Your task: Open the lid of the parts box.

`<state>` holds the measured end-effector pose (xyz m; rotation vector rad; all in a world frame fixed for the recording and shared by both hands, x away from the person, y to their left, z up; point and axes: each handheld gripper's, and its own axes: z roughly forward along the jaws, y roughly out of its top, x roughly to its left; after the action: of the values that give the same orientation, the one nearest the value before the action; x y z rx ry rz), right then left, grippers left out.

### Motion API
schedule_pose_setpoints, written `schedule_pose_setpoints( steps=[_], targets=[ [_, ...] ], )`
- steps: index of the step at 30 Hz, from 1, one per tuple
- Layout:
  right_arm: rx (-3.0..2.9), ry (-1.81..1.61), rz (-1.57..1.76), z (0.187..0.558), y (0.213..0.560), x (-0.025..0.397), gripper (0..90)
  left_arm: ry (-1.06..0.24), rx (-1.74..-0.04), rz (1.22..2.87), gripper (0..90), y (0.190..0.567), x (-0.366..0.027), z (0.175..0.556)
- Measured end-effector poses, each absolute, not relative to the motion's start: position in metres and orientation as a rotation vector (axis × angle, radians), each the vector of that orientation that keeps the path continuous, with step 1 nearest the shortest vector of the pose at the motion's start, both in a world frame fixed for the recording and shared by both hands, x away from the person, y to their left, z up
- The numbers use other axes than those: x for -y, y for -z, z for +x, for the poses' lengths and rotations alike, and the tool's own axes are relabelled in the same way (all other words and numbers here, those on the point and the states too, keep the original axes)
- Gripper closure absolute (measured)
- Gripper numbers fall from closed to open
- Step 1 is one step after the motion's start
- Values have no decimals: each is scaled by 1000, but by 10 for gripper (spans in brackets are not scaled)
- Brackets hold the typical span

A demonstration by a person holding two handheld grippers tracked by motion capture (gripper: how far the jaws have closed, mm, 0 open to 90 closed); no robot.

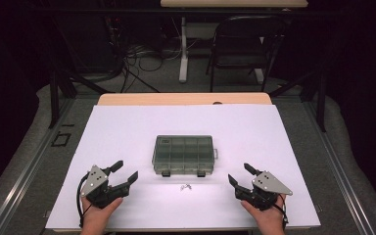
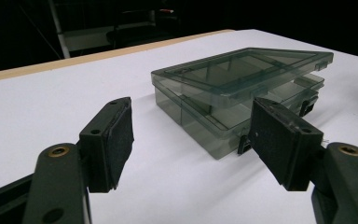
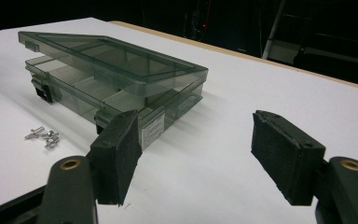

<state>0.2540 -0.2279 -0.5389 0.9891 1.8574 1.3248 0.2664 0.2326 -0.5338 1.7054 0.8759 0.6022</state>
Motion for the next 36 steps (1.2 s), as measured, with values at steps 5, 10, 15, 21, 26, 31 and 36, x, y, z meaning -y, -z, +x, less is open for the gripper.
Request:
schedule_pose_setpoints(
  steps=[5,10,15,21,26,31,36],
  targets=[
    [-1872,-1310,982,256,542,228,314,-592,-892,1703,307,534,-232,268],
    [-1891,-1275,969,258,544,227,315,-588,-902,1700,307,536,-230,270],
    [-1923,-1274,982,257,543,225,373,-574,-897,1722,310,537,-229,271],
    [-1942,-1242,949,256,540,219,417,-560,-909,1746,318,539,-230,272],
    [-1983,-1177,940,259,540,214,432,-535,-916,1774,358,540,-228,275],
    [-2063,-1170,986,264,544,214,496,-504,-921,1793,406,539,-226,279],
    [-2118,-1129,1000,269,538,212,550,-481,-943,1843,458,530,-222,285]
  ],
)
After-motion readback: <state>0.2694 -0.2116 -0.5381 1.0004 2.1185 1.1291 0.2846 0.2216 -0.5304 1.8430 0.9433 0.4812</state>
